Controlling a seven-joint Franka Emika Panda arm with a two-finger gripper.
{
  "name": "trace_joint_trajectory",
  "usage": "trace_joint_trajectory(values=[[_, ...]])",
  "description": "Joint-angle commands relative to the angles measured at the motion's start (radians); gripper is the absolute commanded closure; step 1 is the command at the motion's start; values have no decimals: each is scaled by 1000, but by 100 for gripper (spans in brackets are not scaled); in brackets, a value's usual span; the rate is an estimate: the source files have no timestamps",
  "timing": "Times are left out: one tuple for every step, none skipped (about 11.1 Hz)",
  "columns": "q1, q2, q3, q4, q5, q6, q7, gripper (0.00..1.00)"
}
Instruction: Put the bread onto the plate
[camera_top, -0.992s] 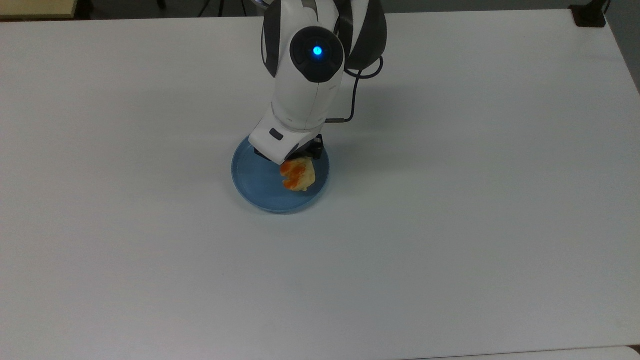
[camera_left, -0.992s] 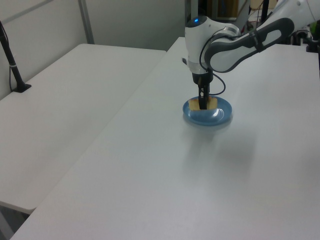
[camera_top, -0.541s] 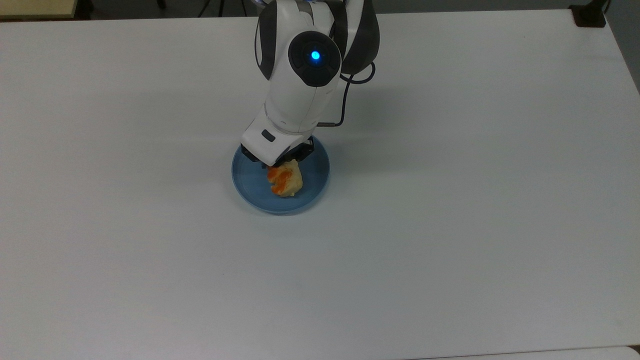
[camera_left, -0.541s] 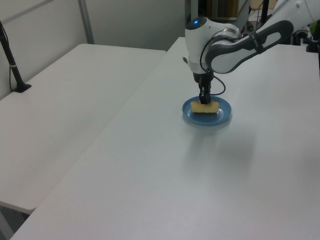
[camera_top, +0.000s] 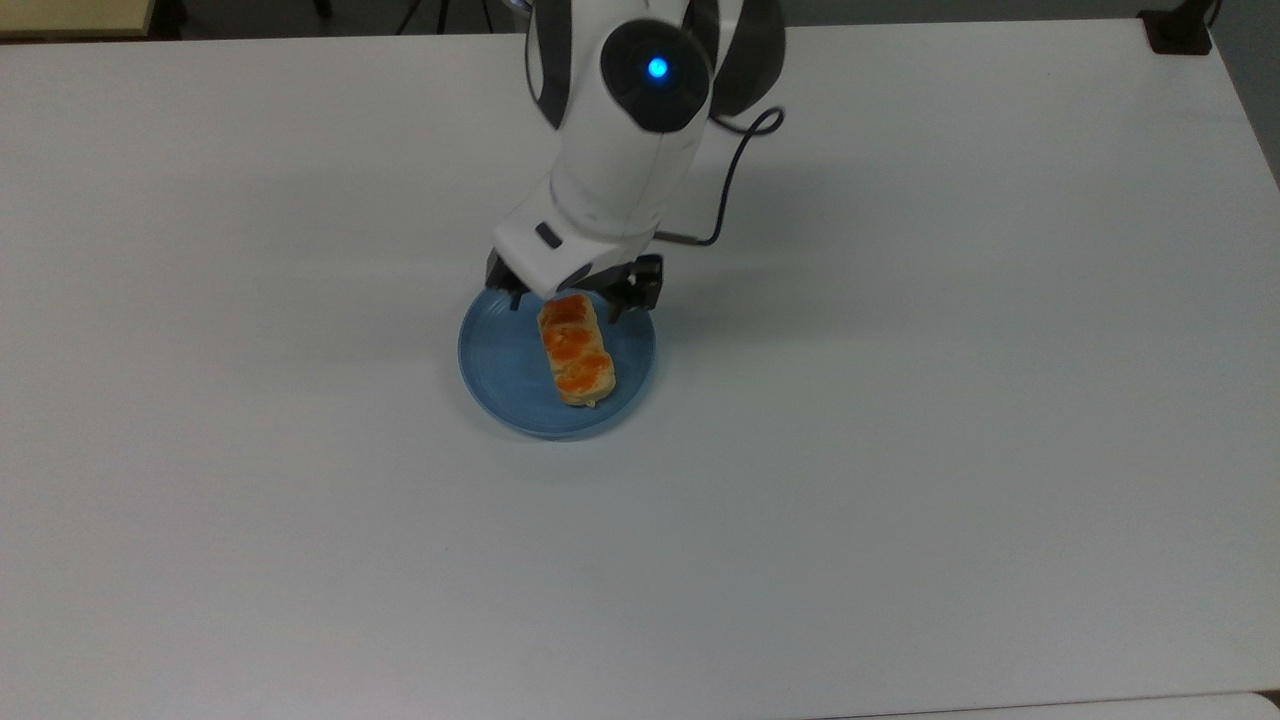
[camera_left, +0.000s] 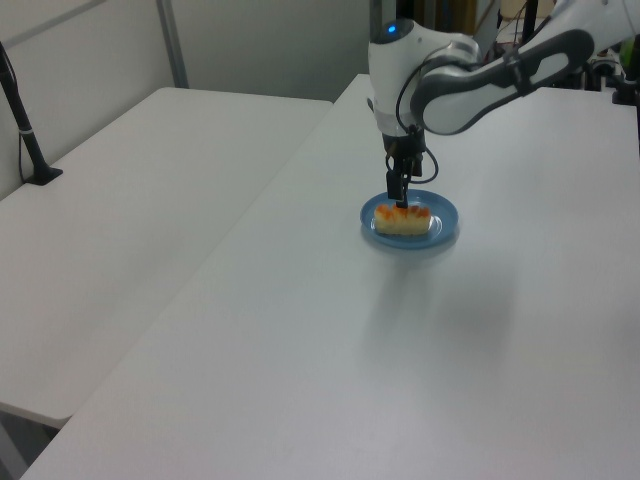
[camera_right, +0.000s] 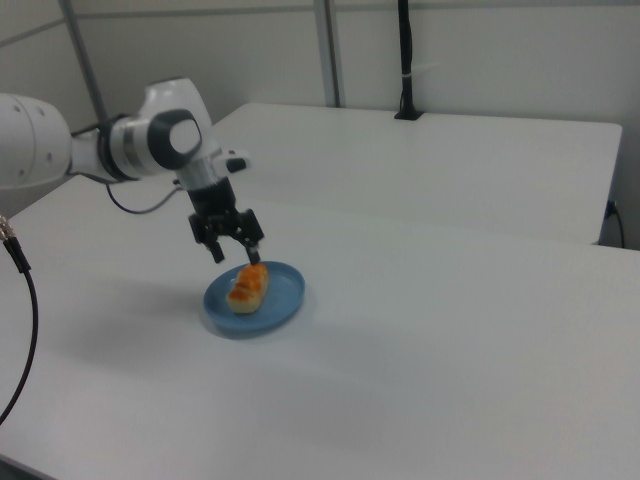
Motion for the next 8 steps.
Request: trace_joint_trajectory(values=[[-58,-114,91,56,86,-204,31,0],[-79,-152,110,60,110,-232,29,0],[-116,-200,146,60,117,-246,37,0],[-184,-246,198,55,130,-264,40,0],[-241,-281,235,53,142,-295,40,0],[-258,-303,237,52,144,-317,40,0],[-271,-314,236,52,144,-329,40,0],[-283,-318,237,52,144,-331,40,0]])
